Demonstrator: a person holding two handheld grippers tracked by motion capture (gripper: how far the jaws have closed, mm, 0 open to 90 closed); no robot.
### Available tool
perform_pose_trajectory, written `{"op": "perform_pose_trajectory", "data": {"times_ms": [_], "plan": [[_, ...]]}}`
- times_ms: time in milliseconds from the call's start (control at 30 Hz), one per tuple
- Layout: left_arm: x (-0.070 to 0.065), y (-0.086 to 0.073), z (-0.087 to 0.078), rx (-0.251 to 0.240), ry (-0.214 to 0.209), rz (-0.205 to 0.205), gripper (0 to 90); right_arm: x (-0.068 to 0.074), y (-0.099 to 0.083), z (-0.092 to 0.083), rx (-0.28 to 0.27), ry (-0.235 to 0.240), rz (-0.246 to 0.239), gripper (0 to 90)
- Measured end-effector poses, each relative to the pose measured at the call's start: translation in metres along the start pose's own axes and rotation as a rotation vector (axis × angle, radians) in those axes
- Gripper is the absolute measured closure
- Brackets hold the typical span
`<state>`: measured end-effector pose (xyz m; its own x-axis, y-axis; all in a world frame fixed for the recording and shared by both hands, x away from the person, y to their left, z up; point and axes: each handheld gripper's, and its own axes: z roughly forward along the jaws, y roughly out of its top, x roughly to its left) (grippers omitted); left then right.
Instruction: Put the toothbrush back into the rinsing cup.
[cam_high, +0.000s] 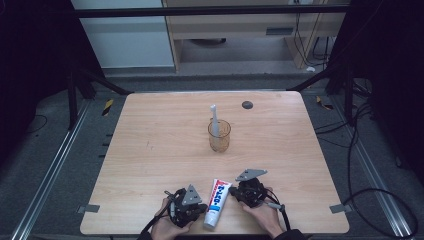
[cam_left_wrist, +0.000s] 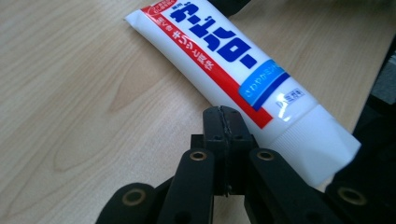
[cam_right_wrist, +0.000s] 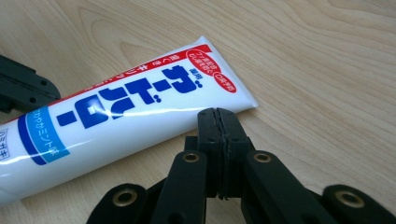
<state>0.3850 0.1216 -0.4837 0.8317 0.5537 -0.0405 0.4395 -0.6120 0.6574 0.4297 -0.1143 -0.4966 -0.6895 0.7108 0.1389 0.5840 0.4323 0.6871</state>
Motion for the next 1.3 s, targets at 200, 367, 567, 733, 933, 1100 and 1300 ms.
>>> {"op": "perform_pose_trajectory", "data": {"times_ms": [200, 367, 567, 733, 933, 1100, 1300], "plan": [[0.001, 0.001, 0.002, 0.002, -0.003, -0.009, 89.5, -0.001, 0.001, 0.002, 0.001, 0.001, 0.007, 88.7], [0.000, 0.001, 0.004, -0.001, -0.006, -0.013, 89.5, -0.001, 0.003, 0.006, -0.001, -0.002, 0.008, 88.9], [-0.002, 0.002, 0.006, 0.005, -0.015, 0.000, 89.4, -0.001, 0.006, 0.009, 0.000, 0.009, 0.011, 88.5], [-0.004, 0.002, 0.006, -0.003, -0.019, -0.001, 89.5, -0.005, 0.007, 0.005, -0.010, -0.007, 0.011, 88.5], [-0.008, 0.003, 0.007, 0.005, -0.031, 0.019, 89.5, -0.020, 0.007, -0.012, -0.058, -0.048, 0.043, 88.7], [-0.012, 0.005, 0.009, 0.001, -0.040, 0.023, 89.5, -0.030, 0.006, -0.026, -0.080, -0.084, 0.055, 88.7], [-0.018, 0.011, 0.016, -0.002, -0.051, 0.035, 89.5, -0.038, 0.004, -0.034, -0.083, -0.113, 0.067, 88.4]]}}
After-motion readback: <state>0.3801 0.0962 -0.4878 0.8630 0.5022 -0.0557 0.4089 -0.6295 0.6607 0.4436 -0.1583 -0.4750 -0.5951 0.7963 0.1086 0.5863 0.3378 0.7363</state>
